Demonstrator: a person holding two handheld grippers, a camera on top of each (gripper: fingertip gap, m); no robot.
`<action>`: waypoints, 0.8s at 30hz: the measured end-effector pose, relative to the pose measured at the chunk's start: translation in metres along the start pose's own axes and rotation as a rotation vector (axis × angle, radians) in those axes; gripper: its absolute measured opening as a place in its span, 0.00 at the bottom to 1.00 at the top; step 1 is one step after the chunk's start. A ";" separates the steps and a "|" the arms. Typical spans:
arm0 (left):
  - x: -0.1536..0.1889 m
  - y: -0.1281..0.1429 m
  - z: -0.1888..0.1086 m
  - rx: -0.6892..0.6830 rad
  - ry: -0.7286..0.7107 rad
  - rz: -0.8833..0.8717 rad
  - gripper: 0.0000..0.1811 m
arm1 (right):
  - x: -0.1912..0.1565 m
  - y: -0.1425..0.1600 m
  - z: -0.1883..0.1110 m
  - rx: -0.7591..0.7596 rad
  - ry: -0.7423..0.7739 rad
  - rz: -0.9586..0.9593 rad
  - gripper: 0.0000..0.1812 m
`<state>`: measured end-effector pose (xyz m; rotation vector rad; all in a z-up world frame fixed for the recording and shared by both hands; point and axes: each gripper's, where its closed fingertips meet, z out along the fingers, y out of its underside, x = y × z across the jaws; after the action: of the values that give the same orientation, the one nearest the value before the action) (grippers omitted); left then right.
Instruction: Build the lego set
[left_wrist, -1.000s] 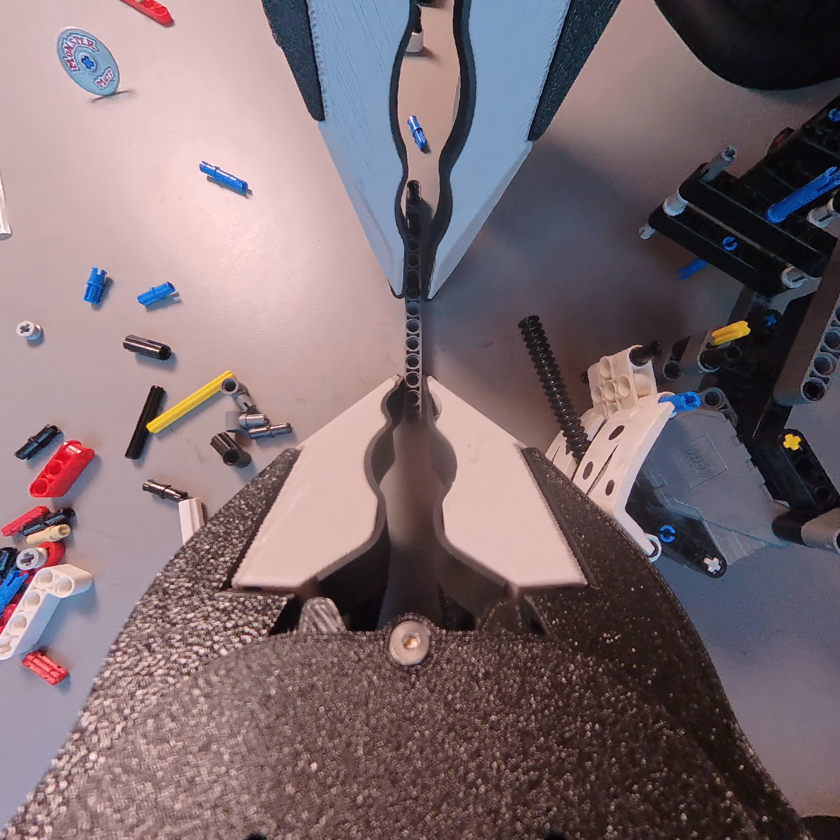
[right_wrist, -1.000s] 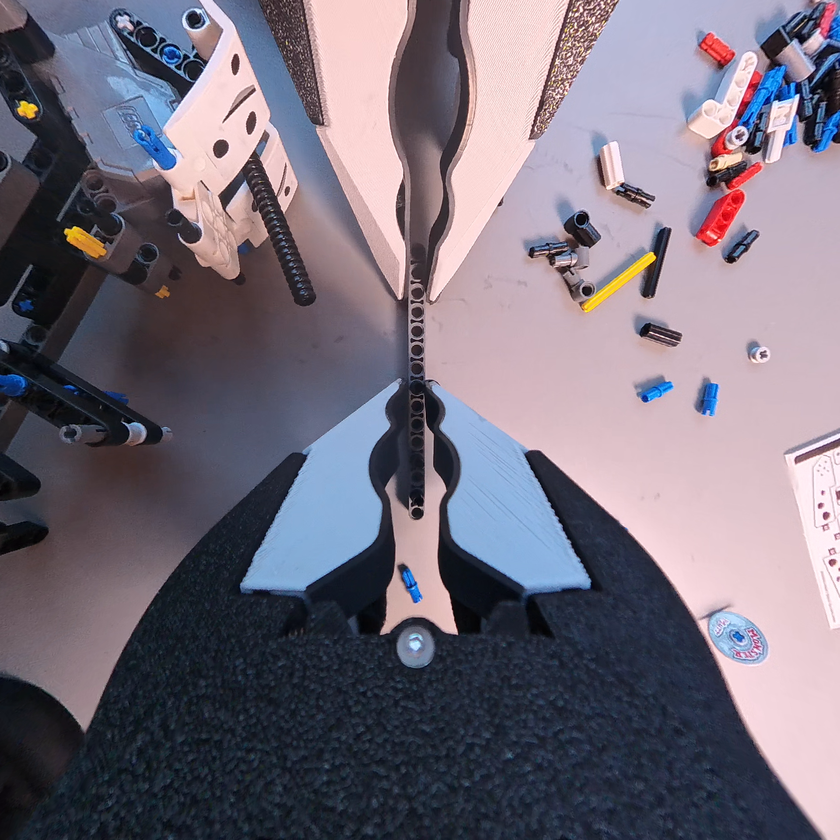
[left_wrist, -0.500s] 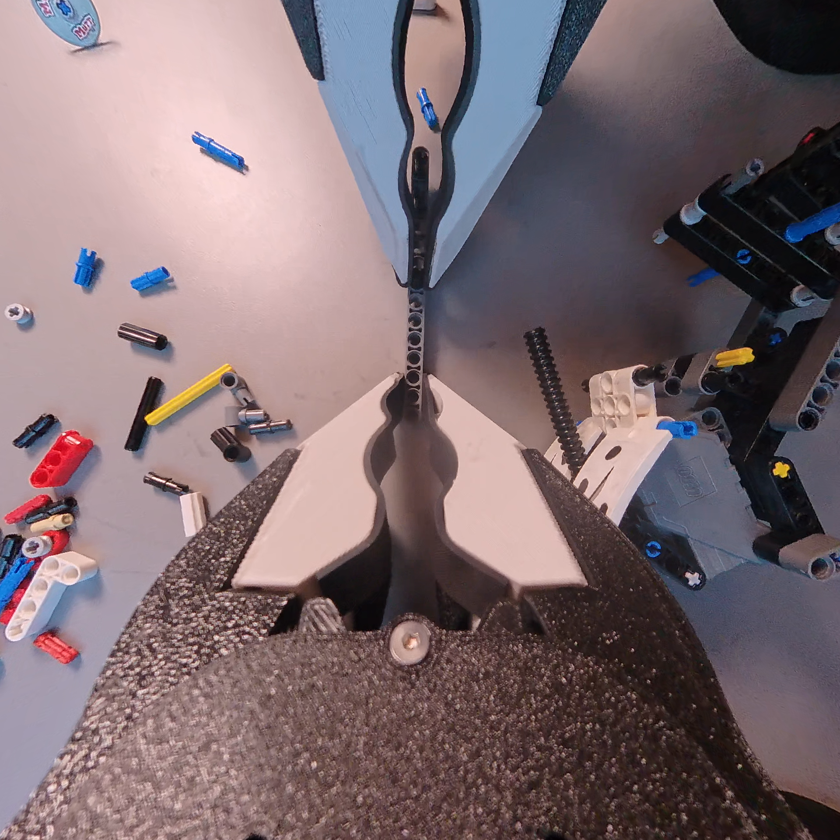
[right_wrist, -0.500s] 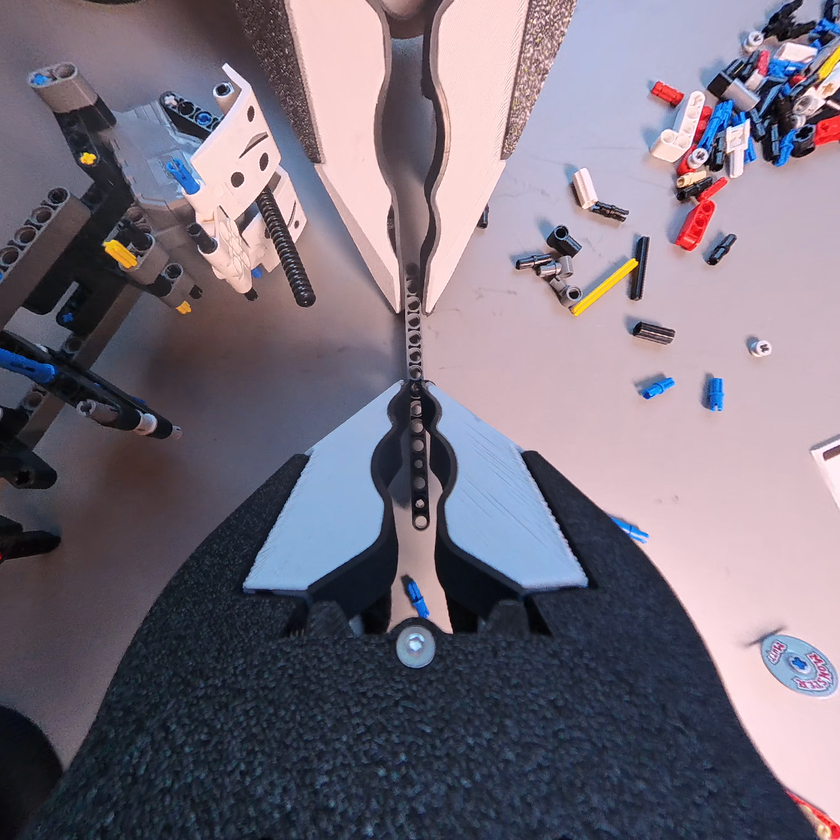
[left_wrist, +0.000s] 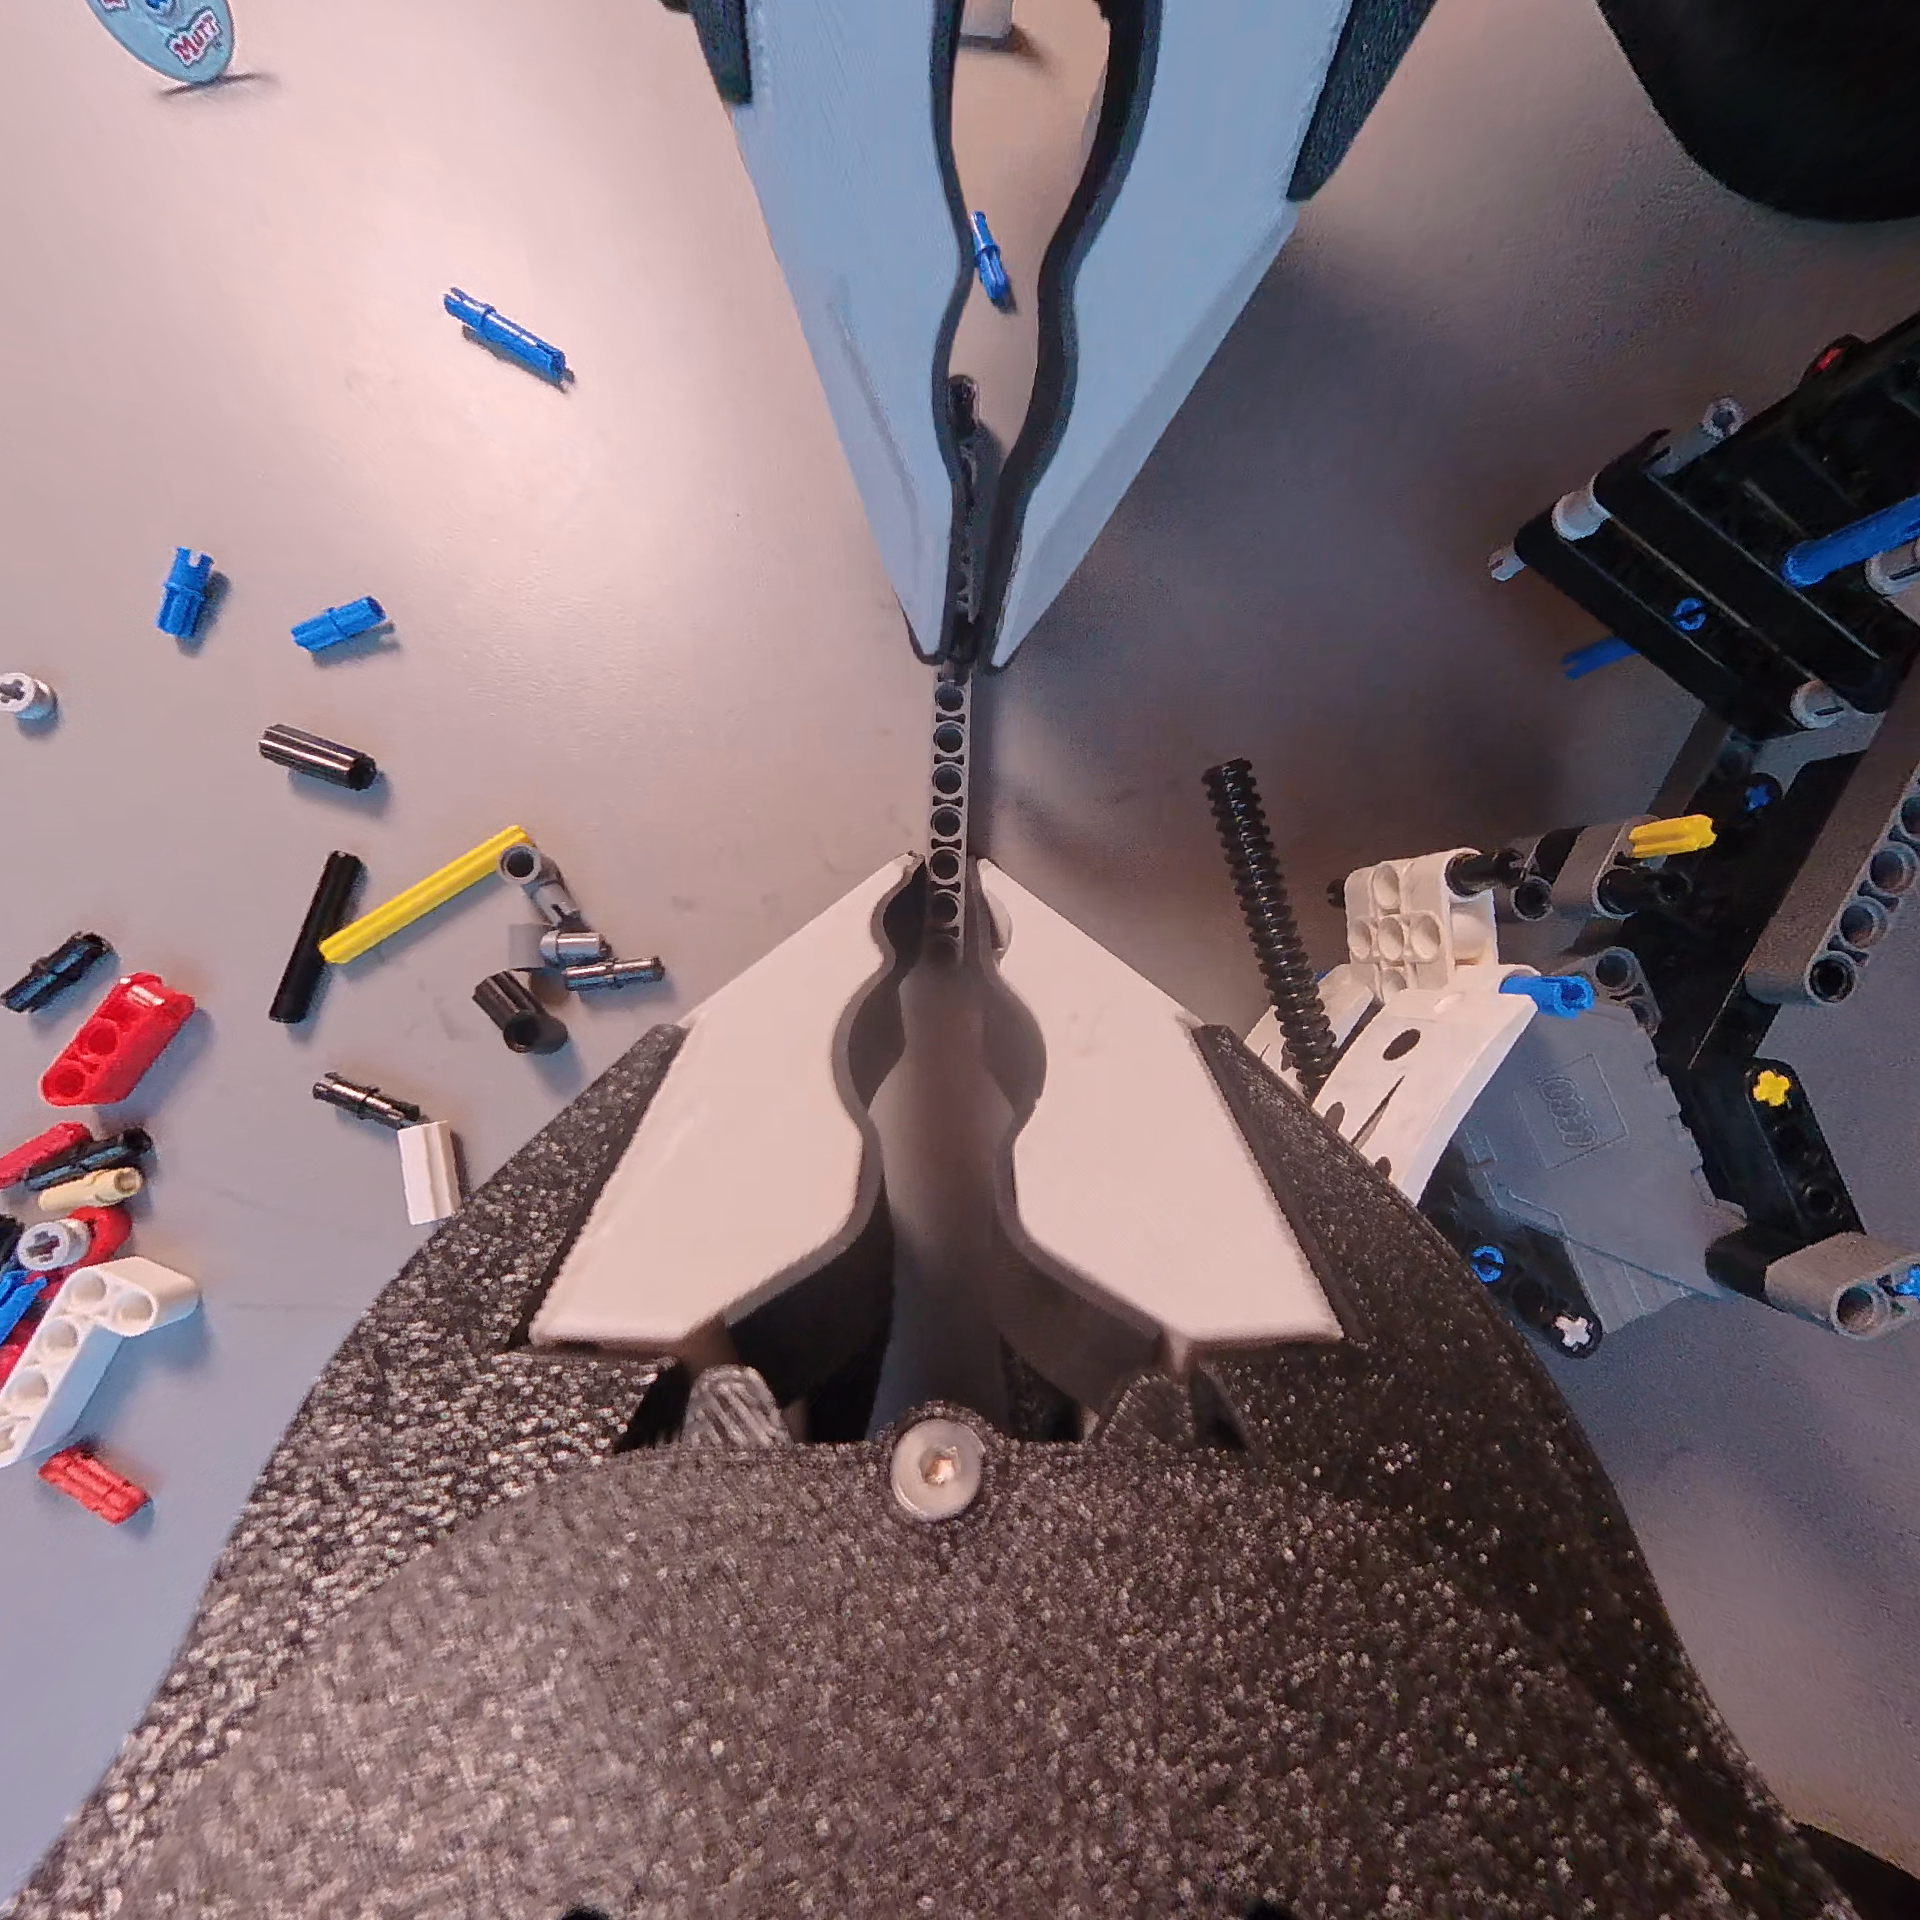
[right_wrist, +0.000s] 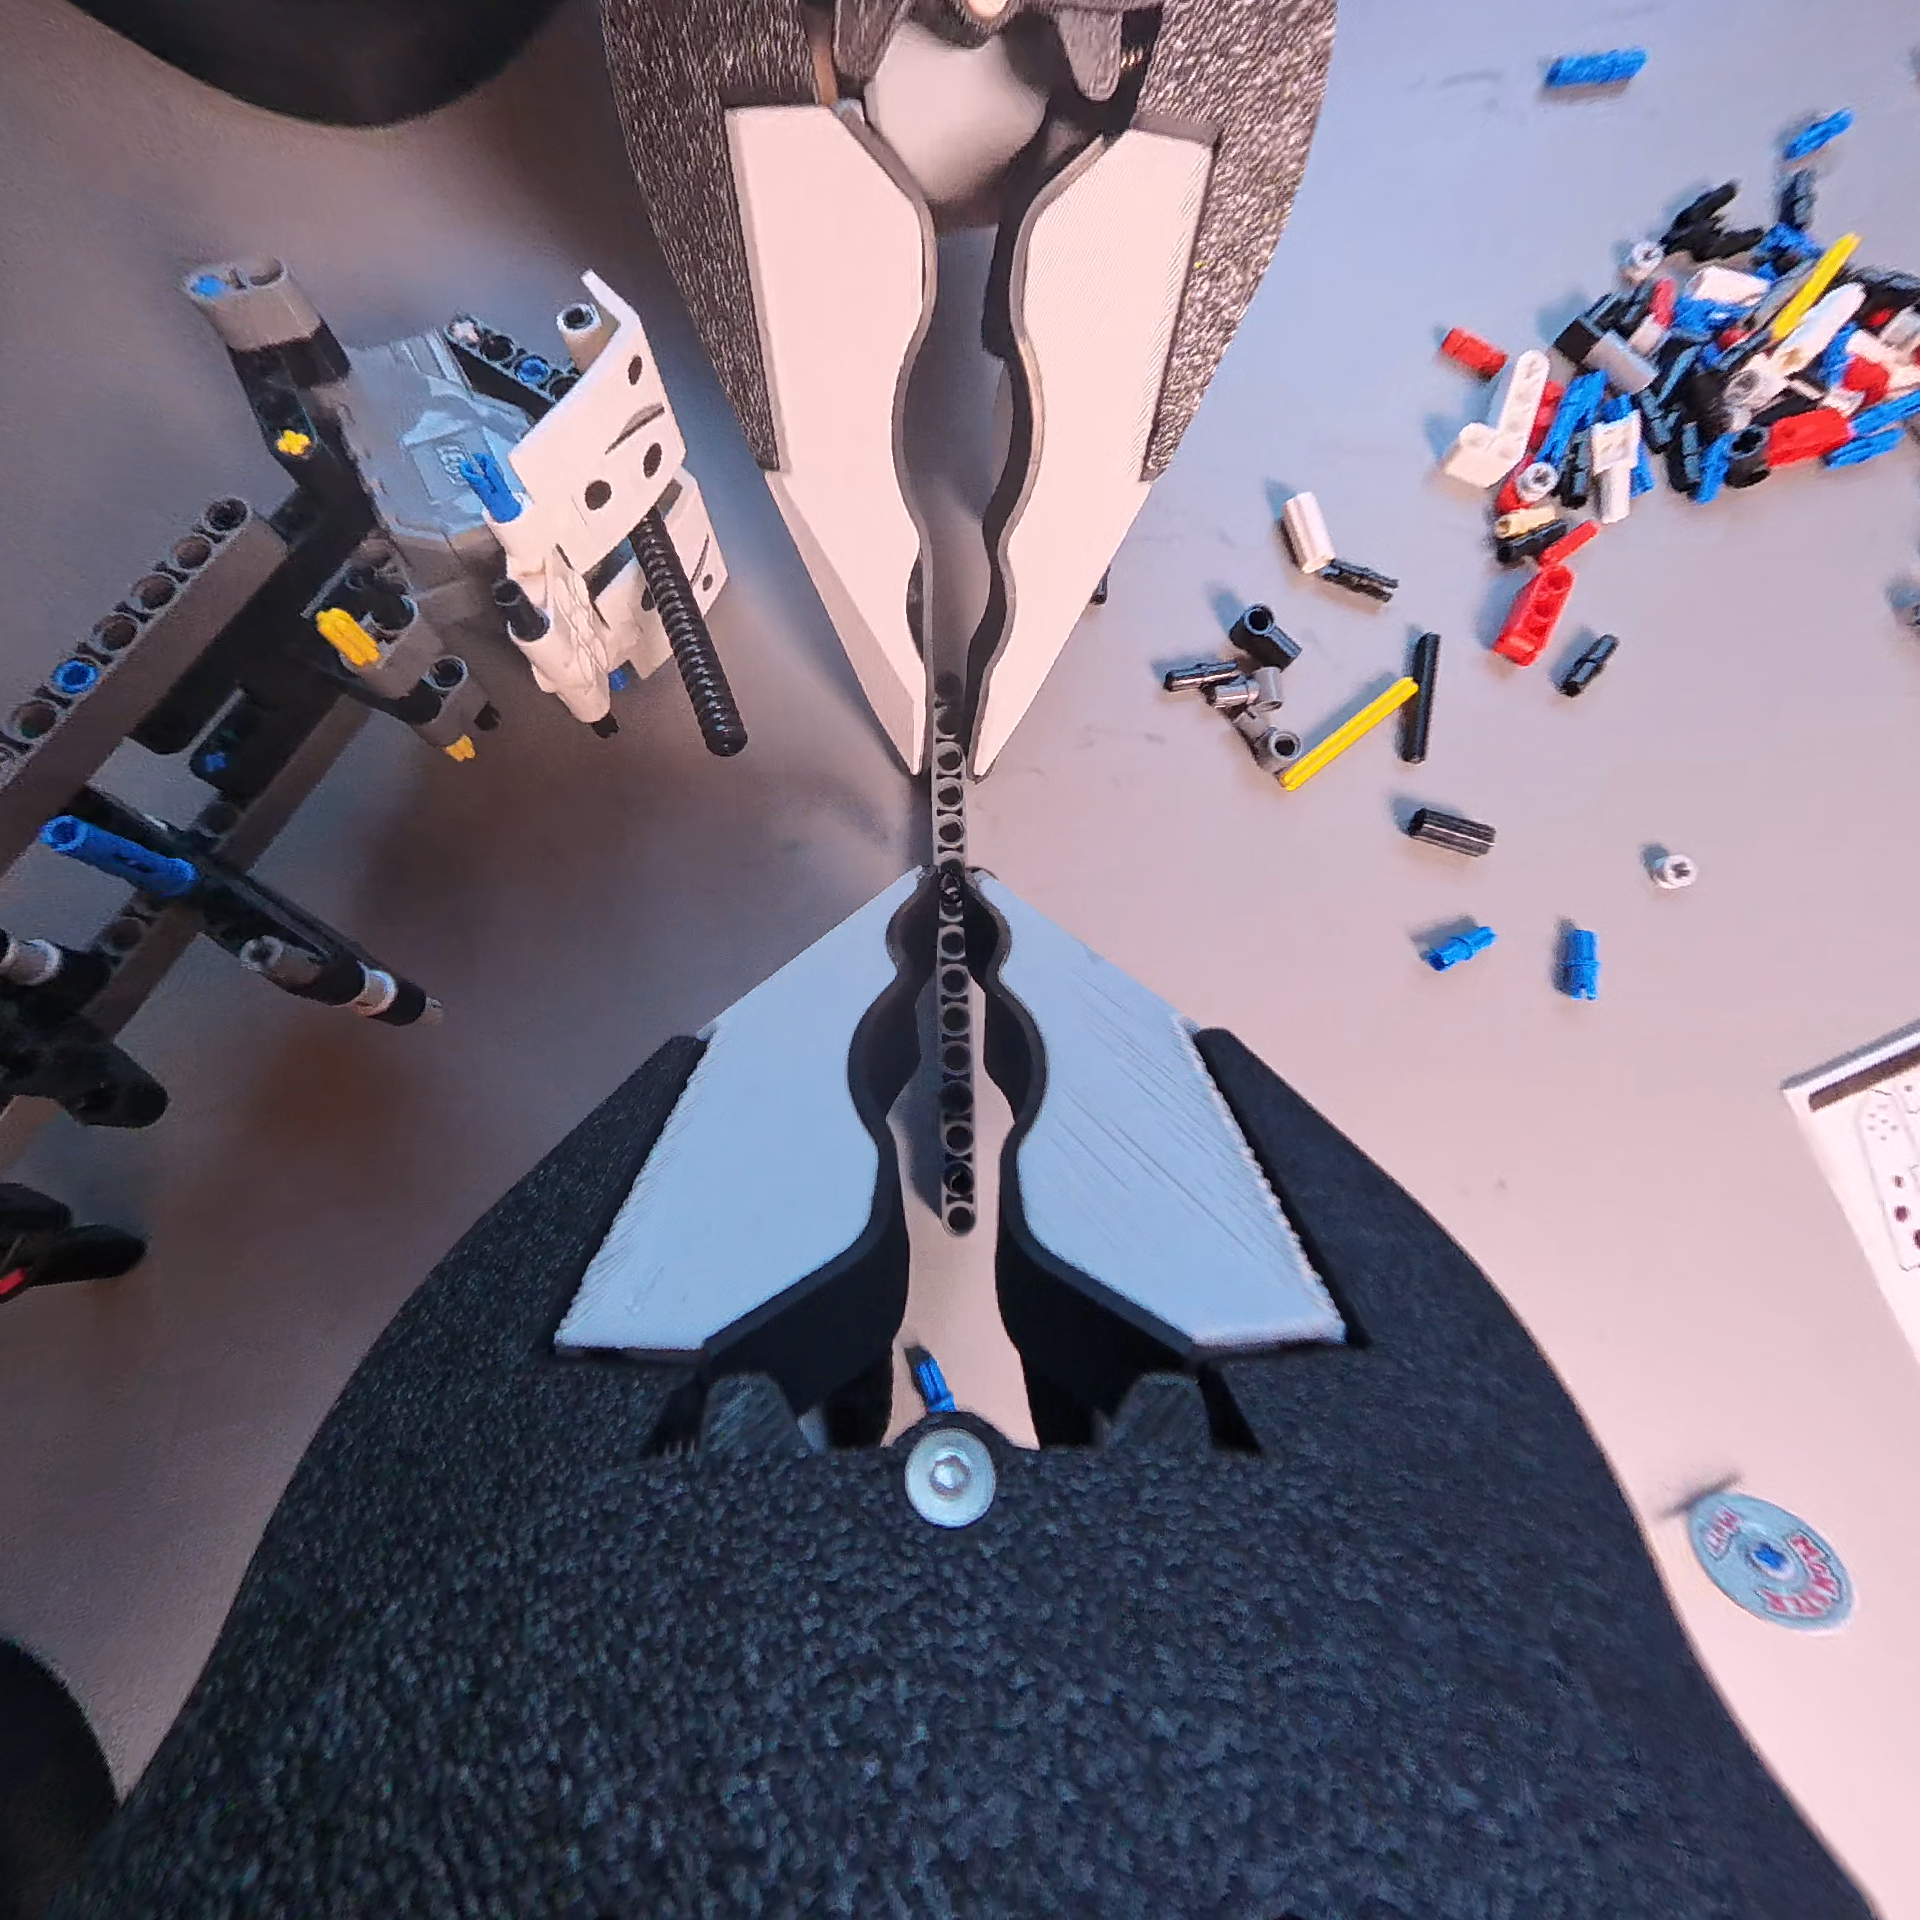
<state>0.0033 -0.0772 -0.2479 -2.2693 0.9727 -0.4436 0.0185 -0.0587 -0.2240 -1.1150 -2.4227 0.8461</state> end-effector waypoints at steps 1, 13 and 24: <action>0.000 0.000 0.000 0.000 0.000 0.002 0.04 | 0.000 0.001 0.002 -0.008 -0.003 -0.001 0.02; 0.000 0.000 0.000 0.012 0.008 -0.006 0.04 | 0.000 0.007 0.008 -0.080 -0.070 -0.032 0.02; 0.000 0.000 0.000 0.015 0.009 -0.022 0.04 | -0.001 0.012 0.010 -0.145 -0.132 -0.044 0.02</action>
<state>0.0033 -0.0772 -0.2477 -2.2686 0.9469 -0.4697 0.0205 -0.0577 -0.2395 -1.0828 -2.6442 0.7618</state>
